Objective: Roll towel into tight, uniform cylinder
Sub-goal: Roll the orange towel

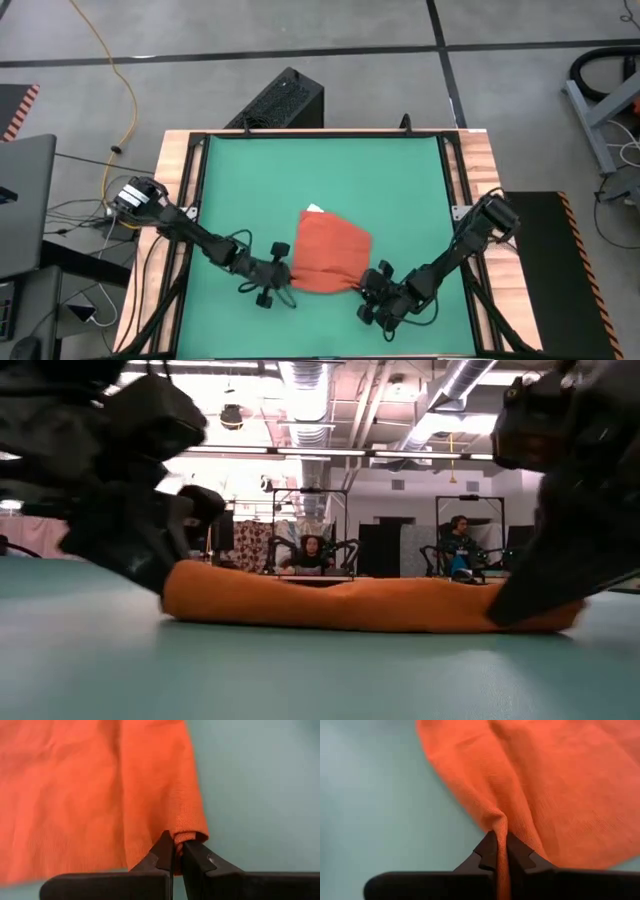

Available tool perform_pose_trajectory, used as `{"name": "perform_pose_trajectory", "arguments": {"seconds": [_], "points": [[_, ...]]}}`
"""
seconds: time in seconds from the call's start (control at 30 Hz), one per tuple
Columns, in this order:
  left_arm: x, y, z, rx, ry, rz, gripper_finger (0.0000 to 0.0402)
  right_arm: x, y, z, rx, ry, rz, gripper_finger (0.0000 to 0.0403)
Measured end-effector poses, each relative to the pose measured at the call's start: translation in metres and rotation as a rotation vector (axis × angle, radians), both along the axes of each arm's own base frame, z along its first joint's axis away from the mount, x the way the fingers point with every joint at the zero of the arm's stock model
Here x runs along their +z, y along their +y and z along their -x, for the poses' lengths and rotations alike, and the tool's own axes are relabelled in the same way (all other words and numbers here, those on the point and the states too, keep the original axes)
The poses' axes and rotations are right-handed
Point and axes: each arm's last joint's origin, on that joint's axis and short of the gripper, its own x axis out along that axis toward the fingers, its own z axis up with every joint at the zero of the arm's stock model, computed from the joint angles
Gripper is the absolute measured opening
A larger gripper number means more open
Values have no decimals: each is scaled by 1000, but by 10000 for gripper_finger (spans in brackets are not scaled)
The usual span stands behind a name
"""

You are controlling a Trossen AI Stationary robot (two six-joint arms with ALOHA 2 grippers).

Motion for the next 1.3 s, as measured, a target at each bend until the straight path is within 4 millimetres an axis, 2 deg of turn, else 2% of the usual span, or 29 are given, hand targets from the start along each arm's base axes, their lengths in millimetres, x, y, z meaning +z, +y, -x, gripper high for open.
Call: {"name": "perform_pose_trajectory", "arguments": {"seconds": [0.2,0.37,0.6,0.8,0.9,1.03,1.17,1.3], "points": [[2,21,-11,24,31,138,2,34,-9,-5,-25,-23,-240,23],[8,40,-22,-9,14,320,2,43,-17,-7,-57,-13,-299,24],[13,71,-31,-19,21,491,2,31,-23,-2,-139,114,-326,23],[12,96,-34,21,59,618,2,31,-19,4,-149,130,-341,23],[10,106,-34,47,66,627,2,31,-19,4,-161,131,-348,24],[4,110,-36,61,77,635,2,31,-19,4,-159,133,-345,24],[-15,108,-37,65,147,656,2,30,-20,4,-131,119,-277,31],[-26,108,-41,69,145,661,2,31,-21,4,-112,106,-225,43]]}}
